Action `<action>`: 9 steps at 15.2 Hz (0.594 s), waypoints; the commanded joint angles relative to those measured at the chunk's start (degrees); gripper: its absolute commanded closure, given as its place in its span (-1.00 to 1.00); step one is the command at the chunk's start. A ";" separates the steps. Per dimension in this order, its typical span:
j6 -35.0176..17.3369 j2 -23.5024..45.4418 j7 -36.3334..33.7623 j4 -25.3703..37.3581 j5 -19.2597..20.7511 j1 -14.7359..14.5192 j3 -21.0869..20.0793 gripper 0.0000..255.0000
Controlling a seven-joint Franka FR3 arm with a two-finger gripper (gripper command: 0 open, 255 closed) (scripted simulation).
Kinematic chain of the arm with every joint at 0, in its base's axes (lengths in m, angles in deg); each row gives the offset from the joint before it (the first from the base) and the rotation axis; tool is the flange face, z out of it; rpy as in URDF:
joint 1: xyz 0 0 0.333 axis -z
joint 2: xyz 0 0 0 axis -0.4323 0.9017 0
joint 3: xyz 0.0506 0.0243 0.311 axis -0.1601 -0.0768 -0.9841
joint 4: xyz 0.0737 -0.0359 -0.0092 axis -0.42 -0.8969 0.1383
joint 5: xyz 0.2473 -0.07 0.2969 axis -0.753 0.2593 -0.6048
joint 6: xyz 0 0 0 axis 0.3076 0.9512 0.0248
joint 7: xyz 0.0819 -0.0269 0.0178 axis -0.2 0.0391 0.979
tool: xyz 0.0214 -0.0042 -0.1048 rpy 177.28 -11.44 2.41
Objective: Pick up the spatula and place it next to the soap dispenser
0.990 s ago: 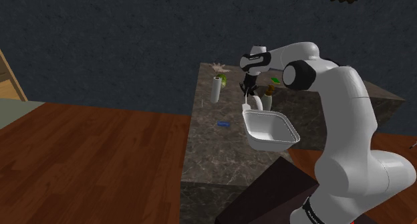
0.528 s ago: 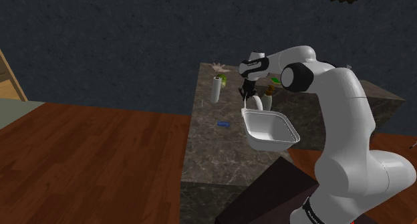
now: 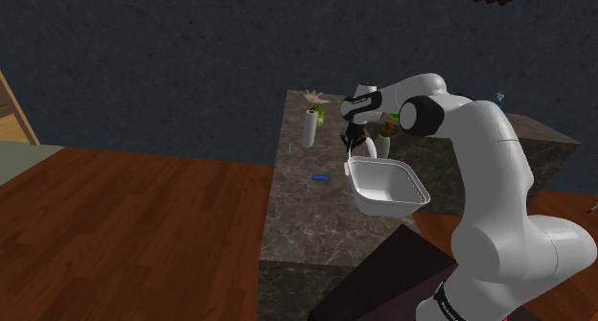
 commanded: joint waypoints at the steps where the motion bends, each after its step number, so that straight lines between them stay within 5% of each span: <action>1: -0.93 0.82 -0.05 -0.09 0.00 -0.04 -0.01 1.00; 9: -4.16 4.88 -0.08 0.75 -0.03 -0.01 -0.05 1.00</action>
